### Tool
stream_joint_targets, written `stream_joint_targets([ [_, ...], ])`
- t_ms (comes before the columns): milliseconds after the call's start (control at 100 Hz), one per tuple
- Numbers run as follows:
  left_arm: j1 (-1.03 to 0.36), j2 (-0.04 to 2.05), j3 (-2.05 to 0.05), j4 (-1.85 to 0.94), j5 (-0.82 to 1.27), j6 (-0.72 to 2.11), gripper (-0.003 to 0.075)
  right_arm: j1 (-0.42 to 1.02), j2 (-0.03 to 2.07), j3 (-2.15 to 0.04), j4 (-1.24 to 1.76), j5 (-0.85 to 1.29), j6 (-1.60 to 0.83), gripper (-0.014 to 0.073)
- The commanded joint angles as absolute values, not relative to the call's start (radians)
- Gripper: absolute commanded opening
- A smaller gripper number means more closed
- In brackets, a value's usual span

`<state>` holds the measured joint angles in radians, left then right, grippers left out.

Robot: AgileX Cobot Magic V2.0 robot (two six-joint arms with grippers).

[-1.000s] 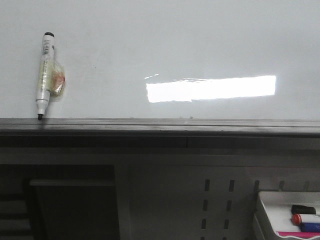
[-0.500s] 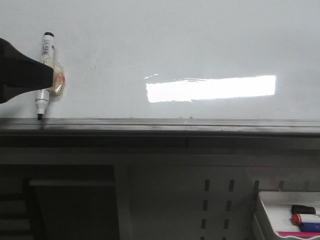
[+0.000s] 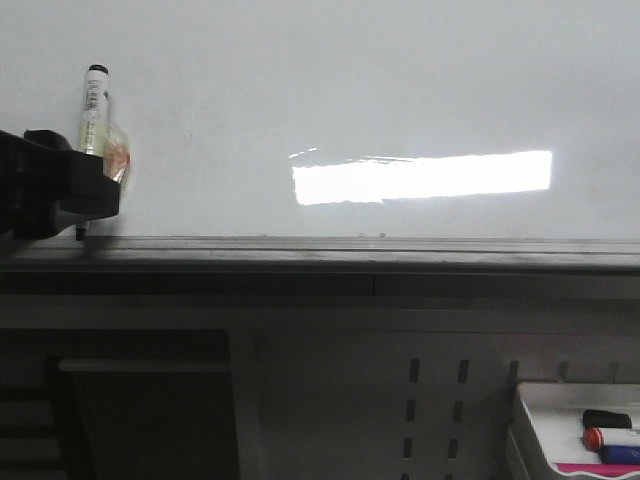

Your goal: Write number 4 on whiteboard

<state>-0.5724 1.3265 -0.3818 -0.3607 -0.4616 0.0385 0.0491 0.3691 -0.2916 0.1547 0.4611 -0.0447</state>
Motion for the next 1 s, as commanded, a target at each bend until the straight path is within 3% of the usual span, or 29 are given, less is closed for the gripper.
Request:
stream_joint_targets([
  [0,-0.579,1.314,-0.408,-0.372,-0.512,0.027,0.0085,0.044,0.383,-0.328,0.16,0.384,-0.051,-0.0064],
  [30,-0.579,1.314,-0.408,-0.372,-0.509,0.027,-0.0002,0.044,0.383,-0.328,0.16,0.378,-0.051,-0.0064],
  [50,-0.579,1.314,-0.408,-0.372,-0.509,0.027,-0.002,0.044,0.383,-0.328,0.16,0.376,-0.051,-0.0064],
  [200,-0.579,1.314,-0.404,-0.299,-0.507,0.029,-0.002,0.044,0.383,-0.328,0.162,0.381,-0.051,-0.0064],
  [350,-0.579,1.308,-0.404,-0.008,-0.501,0.029,-0.002,0.053,0.383,-0.368,0.209,0.483,-0.089,-0.0064],
  [590,-0.586,1.233,-0.404,0.189,-0.536,0.029,-0.002,0.139,0.397,-0.477,0.497,0.569,-0.491,-0.0064],
  [800,-0.586,1.155,-0.404,0.557,-0.603,0.029,-0.002,0.219,0.534,-0.55,0.681,0.561,-0.692,-0.0064],
  [990,-0.586,1.12,-0.404,0.696,-0.64,0.029,-0.002,0.328,0.687,-0.62,0.745,0.548,-0.8,-0.0064],
])
